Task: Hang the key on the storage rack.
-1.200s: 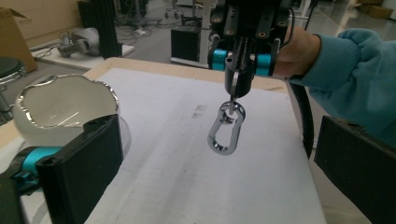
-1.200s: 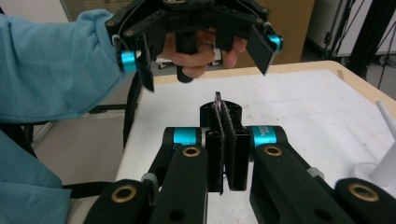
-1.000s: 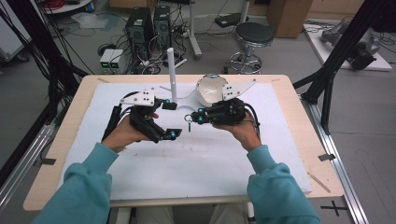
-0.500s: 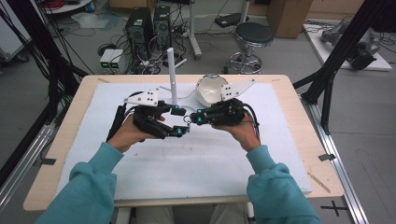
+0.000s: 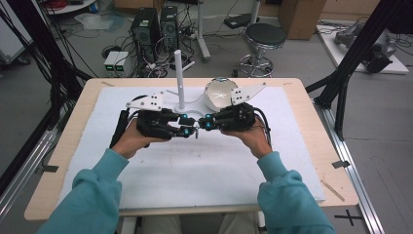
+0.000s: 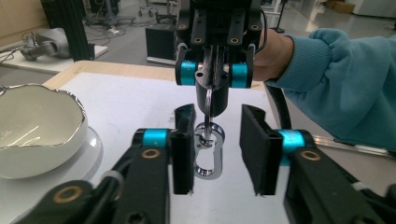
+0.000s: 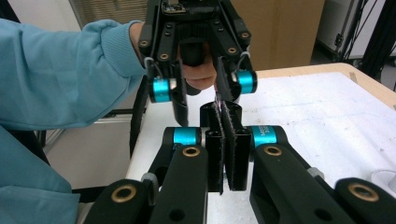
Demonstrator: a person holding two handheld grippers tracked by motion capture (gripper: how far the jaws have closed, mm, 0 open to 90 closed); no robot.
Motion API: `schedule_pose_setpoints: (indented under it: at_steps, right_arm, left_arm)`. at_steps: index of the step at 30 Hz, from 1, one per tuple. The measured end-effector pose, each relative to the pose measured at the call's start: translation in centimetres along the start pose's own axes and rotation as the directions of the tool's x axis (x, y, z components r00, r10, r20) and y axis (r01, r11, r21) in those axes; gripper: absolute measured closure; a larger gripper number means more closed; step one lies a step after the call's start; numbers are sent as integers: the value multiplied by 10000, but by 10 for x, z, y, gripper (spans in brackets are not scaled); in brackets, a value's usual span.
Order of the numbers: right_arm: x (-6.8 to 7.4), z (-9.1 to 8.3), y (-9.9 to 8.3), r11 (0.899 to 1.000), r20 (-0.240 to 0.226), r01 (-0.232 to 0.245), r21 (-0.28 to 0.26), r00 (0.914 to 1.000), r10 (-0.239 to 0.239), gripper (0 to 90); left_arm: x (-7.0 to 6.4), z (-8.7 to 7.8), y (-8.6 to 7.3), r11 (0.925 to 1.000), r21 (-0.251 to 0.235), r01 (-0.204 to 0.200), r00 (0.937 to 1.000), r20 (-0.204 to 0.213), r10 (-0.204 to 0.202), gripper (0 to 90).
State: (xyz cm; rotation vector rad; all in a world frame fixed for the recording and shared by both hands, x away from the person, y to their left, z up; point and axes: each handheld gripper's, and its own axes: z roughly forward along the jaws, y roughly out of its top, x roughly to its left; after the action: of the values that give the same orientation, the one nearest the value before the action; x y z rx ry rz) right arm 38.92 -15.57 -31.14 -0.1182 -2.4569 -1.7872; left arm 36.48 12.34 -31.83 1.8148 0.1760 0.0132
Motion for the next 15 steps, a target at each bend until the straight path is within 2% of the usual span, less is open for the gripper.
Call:
schedule_pose_setpoints:
  at_steps: [4,8,15]
  right_arm:
    - [-1,0,0,10000,-8,-13,37,10000,13,887]
    - [0,1,0,10000,-35,-7,27,10000,7,887]
    - [0,2,0,10000,-85,-18,76,10000,19,887]
  left_arm:
    - [0,0,1,10000,-34,-77,10000,11,77,748]
    - [1,0,1,10000,-46,69,10000,-42,-69,788]
    - [2,-2,0,10000,43,87,9999,-150,-86,857]
